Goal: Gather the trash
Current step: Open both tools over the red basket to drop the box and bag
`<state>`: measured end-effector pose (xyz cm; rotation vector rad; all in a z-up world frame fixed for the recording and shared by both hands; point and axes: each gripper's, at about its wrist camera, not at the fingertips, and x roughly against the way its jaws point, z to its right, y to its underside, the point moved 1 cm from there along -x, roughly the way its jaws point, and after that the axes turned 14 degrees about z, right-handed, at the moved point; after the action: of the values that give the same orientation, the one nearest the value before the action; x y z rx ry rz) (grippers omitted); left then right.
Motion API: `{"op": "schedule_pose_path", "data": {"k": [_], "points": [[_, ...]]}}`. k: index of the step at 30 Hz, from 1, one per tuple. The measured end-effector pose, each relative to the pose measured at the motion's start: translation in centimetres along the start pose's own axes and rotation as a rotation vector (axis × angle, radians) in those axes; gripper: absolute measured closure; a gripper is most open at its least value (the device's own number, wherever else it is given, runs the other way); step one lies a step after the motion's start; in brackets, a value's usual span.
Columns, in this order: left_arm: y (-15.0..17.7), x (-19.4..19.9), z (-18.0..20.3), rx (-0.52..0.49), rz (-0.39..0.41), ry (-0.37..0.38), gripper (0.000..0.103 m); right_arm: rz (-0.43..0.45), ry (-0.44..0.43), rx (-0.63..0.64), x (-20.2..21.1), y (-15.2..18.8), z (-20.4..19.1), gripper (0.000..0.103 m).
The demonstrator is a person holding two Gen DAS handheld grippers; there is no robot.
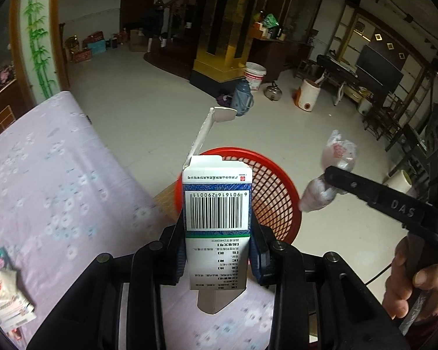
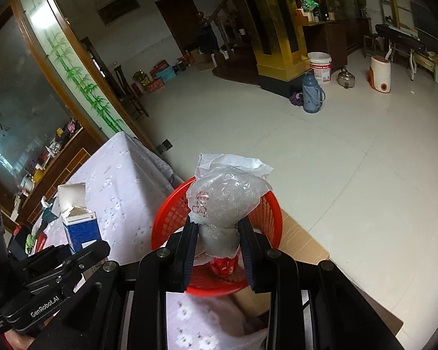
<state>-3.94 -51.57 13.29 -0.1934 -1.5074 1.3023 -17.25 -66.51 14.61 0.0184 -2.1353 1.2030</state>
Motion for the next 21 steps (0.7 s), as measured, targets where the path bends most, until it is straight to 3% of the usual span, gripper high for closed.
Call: {"op": "schedule_pose_path", "data": {"k": [10, 12, 14, 21], "points": [[-0.5, -4.2, 2.0, -0.018, -0.042, 0.016, 0.070, -0.068, -0.020, 0.021, -4.3, -1.2, 1.3, 0.072], [-0.5, -4.7, 2.2, -0.016, -0.046, 0.014, 0.064, -0.071, -0.025, 0.022, -4.8, -1.6, 1.5, 0.065], [-0.6, -5.0, 2.1, -0.006, -0.045, -0.001, 0.045, -0.067, -0.024, 0.019, -5.0, -2.0, 1.8, 0.057], [-0.6, -4.0, 0.9, 0.032, -0.032, -0.036, 0.045, -0.064, -0.060, 0.010, -4.2, -2.2, 1.4, 0.056]]}}
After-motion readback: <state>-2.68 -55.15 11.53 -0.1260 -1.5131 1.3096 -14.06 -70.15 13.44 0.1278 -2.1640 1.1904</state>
